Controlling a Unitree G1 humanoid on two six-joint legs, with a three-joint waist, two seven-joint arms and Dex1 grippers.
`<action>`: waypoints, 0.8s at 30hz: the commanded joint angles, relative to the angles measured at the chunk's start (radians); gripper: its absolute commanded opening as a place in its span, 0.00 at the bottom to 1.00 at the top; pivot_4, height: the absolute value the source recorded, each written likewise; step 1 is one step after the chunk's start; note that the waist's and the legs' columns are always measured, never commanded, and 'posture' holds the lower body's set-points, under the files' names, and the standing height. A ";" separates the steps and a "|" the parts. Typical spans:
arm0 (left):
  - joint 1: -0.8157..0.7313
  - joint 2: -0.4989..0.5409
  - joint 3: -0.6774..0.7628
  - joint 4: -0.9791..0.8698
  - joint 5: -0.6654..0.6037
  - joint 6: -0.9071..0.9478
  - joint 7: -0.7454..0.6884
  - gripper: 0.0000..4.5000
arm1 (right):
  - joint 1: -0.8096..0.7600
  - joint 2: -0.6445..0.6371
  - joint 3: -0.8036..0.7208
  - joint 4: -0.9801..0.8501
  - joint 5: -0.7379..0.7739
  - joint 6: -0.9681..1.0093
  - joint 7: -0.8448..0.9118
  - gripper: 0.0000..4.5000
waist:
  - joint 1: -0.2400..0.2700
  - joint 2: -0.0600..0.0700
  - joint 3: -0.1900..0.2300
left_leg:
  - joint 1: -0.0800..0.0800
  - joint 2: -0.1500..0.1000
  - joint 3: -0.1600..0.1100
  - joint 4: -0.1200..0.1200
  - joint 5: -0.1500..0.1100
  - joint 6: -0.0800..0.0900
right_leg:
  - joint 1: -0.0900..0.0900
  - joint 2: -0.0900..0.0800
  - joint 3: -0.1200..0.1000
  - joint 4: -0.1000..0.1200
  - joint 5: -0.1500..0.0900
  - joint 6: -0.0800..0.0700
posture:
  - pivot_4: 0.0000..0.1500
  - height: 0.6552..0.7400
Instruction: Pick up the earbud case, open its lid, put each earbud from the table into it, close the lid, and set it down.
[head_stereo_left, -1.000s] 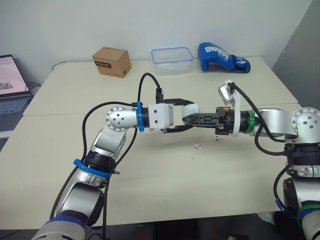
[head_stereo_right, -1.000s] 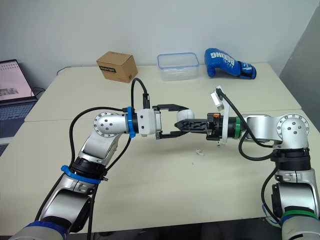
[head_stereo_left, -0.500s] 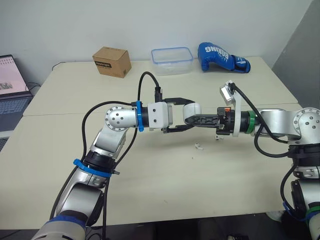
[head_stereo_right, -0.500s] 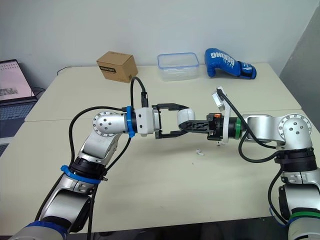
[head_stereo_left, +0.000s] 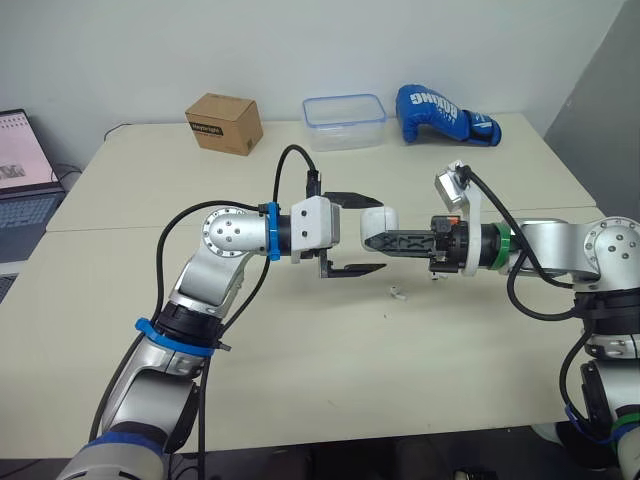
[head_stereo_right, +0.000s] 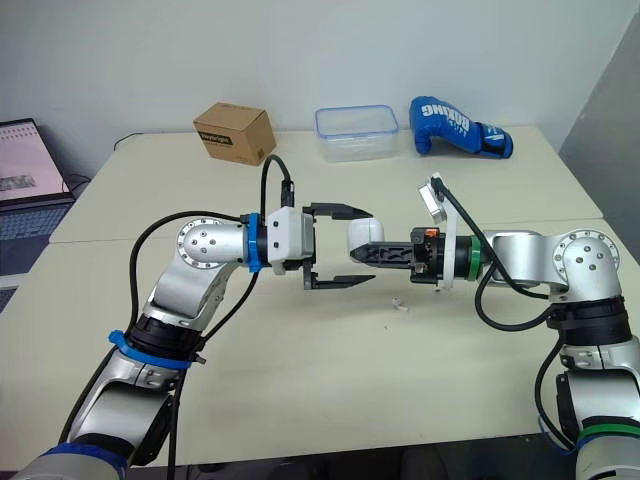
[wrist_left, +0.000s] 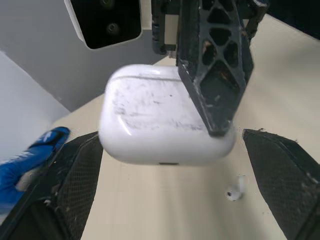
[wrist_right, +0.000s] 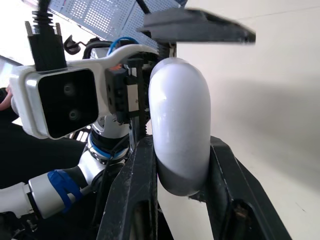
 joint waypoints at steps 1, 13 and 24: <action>0.001 0.067 0.050 -0.081 -0.076 0.137 -0.047 1.00 | -0.011 -0.007 -0.014 -0.031 0.000 -0.018 0.033 0.20 | -0.001 0.000 0.000 | 0.000 0.000 0.000 0.000 0.000 0.000 | 0.000 0.000 0.000 0.000 0.000 0.000 | 1.00 0.89; -0.147 0.271 0.035 -0.056 -0.164 0.631 -0.160 1.00 | -0.096 -0.208 0.275 -0.362 -0.898 -0.205 0.701 0.20 | -0.007 0.001 0.001 | 0.000 0.000 -0.001 0.000 0.000 0.000 | 0.000 0.001 -0.002 0.000 -0.001 0.002 | 1.00 0.89; -0.152 0.231 -0.030 -0.048 -0.136 0.693 -0.181 0.87 | -0.099 -0.234 0.441 -0.473 -1.324 -0.392 0.988 0.20 | -0.019 0.000 0.001 | 0.000 0.000 -0.001 0.000 0.000 0.000 | 0.000 0.001 -0.001 0.000 -0.001 0.002 | 1.00 0.89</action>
